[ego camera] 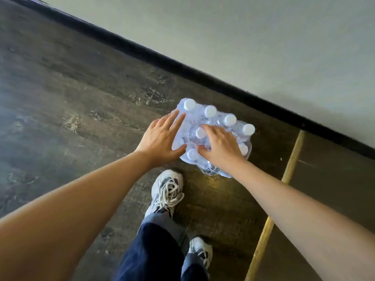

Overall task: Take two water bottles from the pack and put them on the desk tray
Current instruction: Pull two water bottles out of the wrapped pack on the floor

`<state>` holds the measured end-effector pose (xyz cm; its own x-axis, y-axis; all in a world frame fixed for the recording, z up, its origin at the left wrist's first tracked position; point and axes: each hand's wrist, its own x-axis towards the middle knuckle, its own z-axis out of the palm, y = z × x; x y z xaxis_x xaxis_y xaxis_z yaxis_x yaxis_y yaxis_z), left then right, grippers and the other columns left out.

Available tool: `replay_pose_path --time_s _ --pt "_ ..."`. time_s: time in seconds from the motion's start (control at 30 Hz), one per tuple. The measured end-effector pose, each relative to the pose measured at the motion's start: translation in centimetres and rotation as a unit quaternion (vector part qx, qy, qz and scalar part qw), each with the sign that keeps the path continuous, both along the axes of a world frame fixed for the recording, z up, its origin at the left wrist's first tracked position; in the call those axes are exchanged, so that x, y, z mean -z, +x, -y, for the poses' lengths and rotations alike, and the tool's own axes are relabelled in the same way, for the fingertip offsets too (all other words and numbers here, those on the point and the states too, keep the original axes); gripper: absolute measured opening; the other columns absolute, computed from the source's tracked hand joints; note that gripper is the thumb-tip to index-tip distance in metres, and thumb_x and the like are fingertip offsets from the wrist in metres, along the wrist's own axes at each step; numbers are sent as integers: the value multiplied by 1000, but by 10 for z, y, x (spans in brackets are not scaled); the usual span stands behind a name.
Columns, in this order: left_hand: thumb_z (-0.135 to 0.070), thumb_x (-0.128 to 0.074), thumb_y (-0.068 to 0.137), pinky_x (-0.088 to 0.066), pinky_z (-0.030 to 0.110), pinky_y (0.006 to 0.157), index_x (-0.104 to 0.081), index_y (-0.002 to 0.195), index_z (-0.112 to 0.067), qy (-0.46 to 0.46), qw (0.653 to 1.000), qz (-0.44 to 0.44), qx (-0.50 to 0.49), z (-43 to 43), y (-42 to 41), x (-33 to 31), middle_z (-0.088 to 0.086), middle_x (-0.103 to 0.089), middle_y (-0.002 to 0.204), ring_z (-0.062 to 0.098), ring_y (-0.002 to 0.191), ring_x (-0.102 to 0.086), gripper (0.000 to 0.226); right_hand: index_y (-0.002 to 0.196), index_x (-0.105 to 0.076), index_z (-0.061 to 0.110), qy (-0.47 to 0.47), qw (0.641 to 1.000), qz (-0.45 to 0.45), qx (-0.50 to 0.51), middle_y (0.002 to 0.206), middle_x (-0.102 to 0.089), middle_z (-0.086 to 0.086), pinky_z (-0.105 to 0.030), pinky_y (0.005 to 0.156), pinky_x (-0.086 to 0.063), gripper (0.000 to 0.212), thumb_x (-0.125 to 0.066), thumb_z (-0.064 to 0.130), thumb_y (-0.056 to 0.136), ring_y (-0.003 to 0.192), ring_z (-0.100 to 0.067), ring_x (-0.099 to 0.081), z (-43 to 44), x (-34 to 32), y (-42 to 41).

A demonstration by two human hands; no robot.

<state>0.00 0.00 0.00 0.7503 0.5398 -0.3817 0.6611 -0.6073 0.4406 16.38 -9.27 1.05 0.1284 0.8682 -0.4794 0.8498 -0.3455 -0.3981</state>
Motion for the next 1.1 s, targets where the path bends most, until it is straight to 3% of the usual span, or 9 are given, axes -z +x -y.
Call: replay_pose_path --time_s 0.2,0.37,0.5,0.7,0.93,1.0,1.03,1.1 --pt "-56 -36 80 -8 39 117 3 146 -20 -2 998 64 -27 4 7 46 5 -1 159 23 146 -3 85 126 -40 12 43 998 41 0 123 -53 -16 -43 85 -46 47 -60 17 84 109 -34 -52 -11 37 -5" --pt "-53 -39 79 -17 48 117 3 146 -22 -6 993 103 -65 9 13 65 8 -7 158 25 146 -7 84 117 -47 7 74 996 54 -10 110 -58 -16 -41 71 -47 41 -63 7 80 95 -37 -58 -16 45 -1" --pt "-54 -40 79 -22 52 114 1 146 -23 -6 990 116 -74 11 13 68 7 -9 158 24 146 -9 84 110 -52 4 85 996 19 5 108 -58 -17 -34 65 -39 36 -65 4 77 91 -38 -59 -17 39 1" --pt "-55 -39 81 -19 50 116 5 146 -21 -15 995 82 -53 9 13 62 7 -4 159 24 146 -5 85 100 -56 4 142 990 -8 19 101 -59 -15 -42 66 -52 28 -67 4 75 84 -32 -61 -15 -16 7" --pt "-66 -43 75 -11 46 119 16 142 -27 -15 997 77 -15 7 15 40 8 -1 158 22 146 1 97 94 -61 1 185 982 -39 6 90 -60 -15 -31 64 -49 25 -69 3 71 76 -27 -59 -18 -103 13" --pt "-66 -52 71 -15 42 118 3 144 -24 -24 991 128 -12 8 24 26 6 -15 156 23 145 -12 100 95 -61 2 190 981 -41 -6 86 -60 -15 -26 64 -43 27 -70 3 69 72 -26 -57 -20 -126 13" --pt "-65 -57 70 -22 38 116 -13 144 -17 -46 985 161 -28 9 30 18 6 -28 152 24 141 -25 98 95 -62 3 189 981 -44 -13 85 -60 -15 -27 64 -43 28 -70 4 68 71 -26 -56 -22 -135 13" --pt "-62 -63 66 -36 19 100 -38 130 -7 -114 961 234 -90 13 41 -2 -1 -55 124 13 119 -49 87 93 -62 4 185 981 -58 -22 82 -59 -13 -27 61 -41 29 -70 4 66 68 -25 -54 -26 -154 13"
